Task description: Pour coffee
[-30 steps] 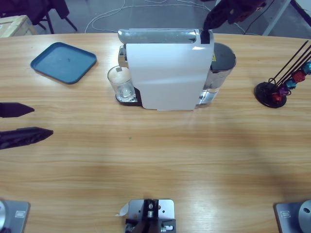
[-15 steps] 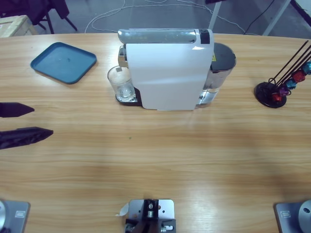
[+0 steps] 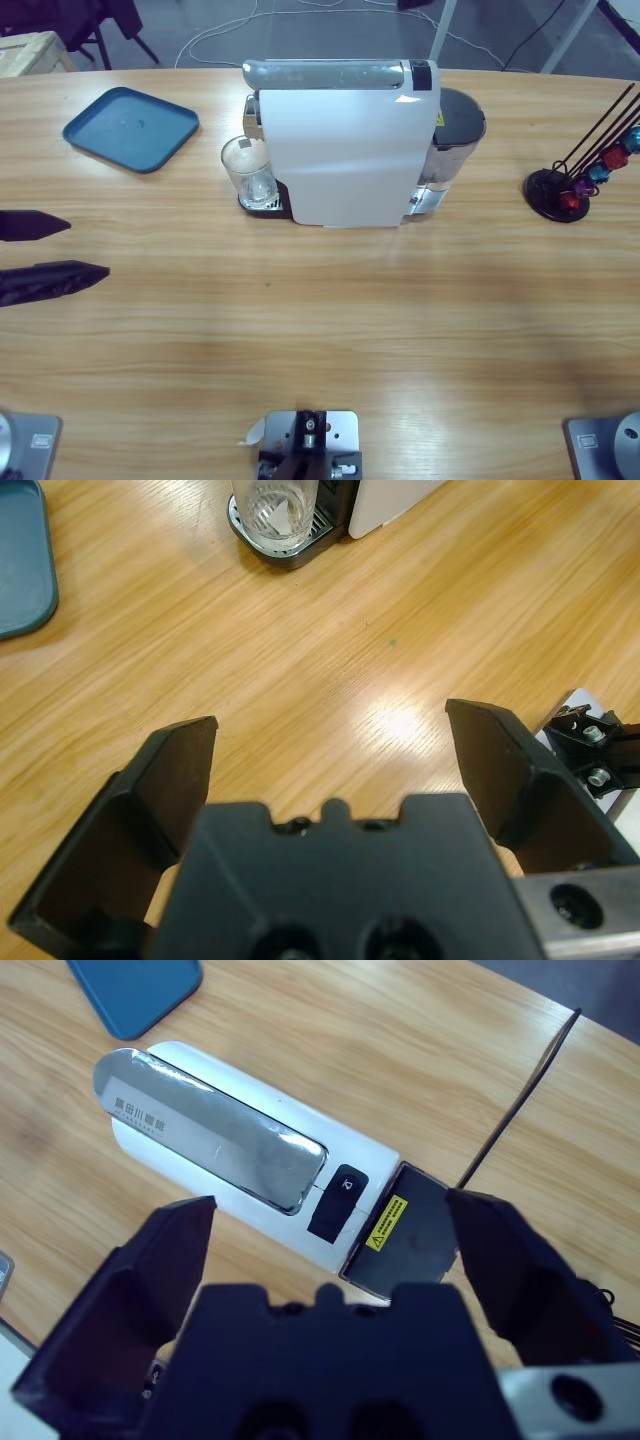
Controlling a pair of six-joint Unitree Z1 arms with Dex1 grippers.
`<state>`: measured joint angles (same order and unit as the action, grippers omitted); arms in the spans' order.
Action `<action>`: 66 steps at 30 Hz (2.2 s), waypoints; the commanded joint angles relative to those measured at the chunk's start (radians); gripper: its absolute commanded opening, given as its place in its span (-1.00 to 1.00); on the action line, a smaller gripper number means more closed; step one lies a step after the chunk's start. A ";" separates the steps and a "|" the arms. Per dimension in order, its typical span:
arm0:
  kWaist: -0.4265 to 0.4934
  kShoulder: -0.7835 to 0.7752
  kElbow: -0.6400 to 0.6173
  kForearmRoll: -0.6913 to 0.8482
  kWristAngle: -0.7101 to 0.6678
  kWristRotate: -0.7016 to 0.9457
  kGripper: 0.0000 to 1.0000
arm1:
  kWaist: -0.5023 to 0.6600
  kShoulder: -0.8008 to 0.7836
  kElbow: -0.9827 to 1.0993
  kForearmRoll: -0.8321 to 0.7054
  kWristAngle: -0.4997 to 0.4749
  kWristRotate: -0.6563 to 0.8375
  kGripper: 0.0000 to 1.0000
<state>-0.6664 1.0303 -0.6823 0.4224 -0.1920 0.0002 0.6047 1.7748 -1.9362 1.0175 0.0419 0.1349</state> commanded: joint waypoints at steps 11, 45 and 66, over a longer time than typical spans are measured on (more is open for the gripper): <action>-0.012 0.004 0.000 -0.009 -0.006 -0.006 1.00 | 0.002 -0.081 0.077 0.026 0.012 -0.004 1.00; -0.013 -0.019 -0.006 0.036 -0.020 0.012 1.00 | 0.046 -0.779 1.132 -0.401 0.080 -0.039 1.00; -0.013 -0.052 -0.001 0.038 -0.020 0.011 1.00 | 0.046 -0.694 1.094 -0.371 0.064 -0.103 1.00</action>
<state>-0.6676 1.0125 -0.7049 0.4530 -0.2020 0.0170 0.6415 1.0521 -0.8456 0.6273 0.1224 0.0447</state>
